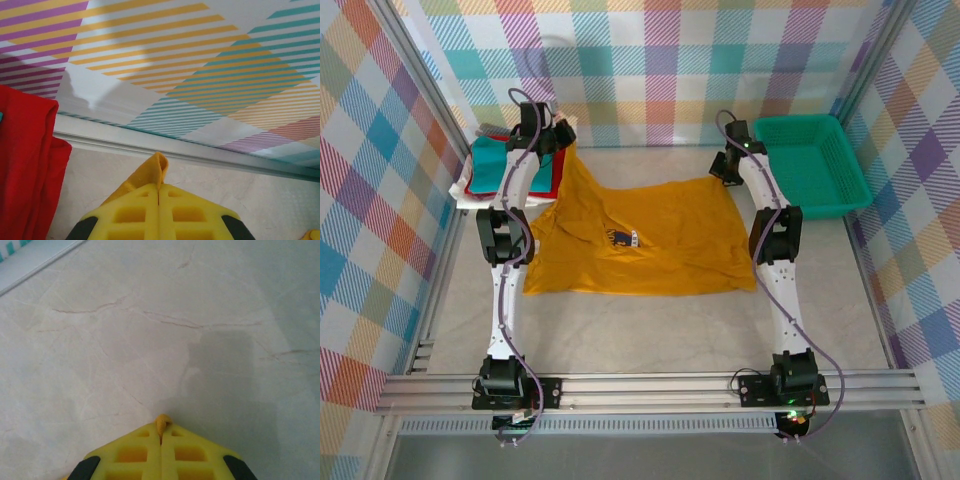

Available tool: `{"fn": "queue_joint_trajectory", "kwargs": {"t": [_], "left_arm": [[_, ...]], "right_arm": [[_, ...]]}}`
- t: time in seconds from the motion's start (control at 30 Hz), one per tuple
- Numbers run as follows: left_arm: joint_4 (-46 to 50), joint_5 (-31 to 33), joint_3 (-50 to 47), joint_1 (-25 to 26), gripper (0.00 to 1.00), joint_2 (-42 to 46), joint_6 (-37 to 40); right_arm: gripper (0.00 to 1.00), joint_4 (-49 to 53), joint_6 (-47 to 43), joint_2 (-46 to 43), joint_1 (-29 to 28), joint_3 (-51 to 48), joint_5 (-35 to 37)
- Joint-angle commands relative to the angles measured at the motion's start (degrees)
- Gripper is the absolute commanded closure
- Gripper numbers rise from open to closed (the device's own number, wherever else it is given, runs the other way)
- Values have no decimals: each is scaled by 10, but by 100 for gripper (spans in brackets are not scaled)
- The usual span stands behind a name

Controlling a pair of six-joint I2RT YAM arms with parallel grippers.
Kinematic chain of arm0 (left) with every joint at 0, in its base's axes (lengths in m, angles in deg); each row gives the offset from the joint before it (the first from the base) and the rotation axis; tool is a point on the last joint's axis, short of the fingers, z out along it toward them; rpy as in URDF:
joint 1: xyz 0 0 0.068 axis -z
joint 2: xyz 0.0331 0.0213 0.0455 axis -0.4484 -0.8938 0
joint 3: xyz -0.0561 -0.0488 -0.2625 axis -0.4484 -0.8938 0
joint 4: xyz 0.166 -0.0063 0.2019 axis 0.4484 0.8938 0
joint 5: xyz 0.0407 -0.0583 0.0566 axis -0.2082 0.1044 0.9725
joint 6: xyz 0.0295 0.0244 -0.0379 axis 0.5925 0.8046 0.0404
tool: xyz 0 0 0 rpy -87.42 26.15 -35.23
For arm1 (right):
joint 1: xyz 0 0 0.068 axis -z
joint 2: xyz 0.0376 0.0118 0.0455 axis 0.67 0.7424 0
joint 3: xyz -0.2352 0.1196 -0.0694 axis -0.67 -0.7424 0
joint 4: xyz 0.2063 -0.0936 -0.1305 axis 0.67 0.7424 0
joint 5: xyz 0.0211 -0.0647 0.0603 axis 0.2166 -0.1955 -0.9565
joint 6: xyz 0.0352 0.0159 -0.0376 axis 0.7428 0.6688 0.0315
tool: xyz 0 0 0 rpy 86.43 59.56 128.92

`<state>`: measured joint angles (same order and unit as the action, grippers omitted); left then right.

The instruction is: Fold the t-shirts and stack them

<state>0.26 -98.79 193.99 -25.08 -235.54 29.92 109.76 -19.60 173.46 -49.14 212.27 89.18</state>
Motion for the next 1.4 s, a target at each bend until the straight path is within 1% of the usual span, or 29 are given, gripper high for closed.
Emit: {"fn": "queue_joint_trajectory", "kwargs": {"t": [0.0, 0.17, 0.37, 0.5, 0.63, 0.7, 0.8, 0.87, 0.93, 1.0, 1.07, 1.13, 1.23, 1.37], "left_arm": [[24, 8, 18, -5, 100, 36, 27], [32, 16, 18, -6, 100, 48, 39], [22, 21, 19, -6, 100, 54, 45], [22, 14, 20, -5, 100, 59, 58], [46, -1, 19, -3, 100, 67, 95], [67, 14, 6, 6, 100, 79, 126], [61, 38, -69, 19, 100, 128, 158], [29, 62, -151, 26, 100, 176, 165], [2, 86, -211, 30, 100, 215, 169], [7, 96, -235, 33, 100, 235, 172], [11, 109, -265, 42, 100, 258, 170], [-6, 117, -310, 54, 100, 288, 180], [-16, 155, -377, 69, 100, 332, 182], [-56, 221, -505, 72, 100, 411, 159]], "right_arm": [[100, -42, -2, -80, 14, -45, 35], [100, -66, -19, -116, 23, -77, 64], [100, -89, -27, -138, 29, -89, 58], [100, -88, -24, -143, 29, -97, 47], [100, -120, -14, -168, 31, -154, 44], [100, -151, -10, -191, 31, -202, 42], [100, -198, -5, -228, 32, -271, 37], [100, -224, -6, -247, 31, -305, 35], [100, -230, -13, -257, 33, -317, 32], [100, -228, -15, -265, 34, -325, 33], [100, -252, -16, -283, 36, -360, 34], [100, -266, -14, -301, 41, -388, 37], [100, -273, -13, -320, 49, -422, 33], [100, -303, -14, -353, 52, -493, 30]]}}
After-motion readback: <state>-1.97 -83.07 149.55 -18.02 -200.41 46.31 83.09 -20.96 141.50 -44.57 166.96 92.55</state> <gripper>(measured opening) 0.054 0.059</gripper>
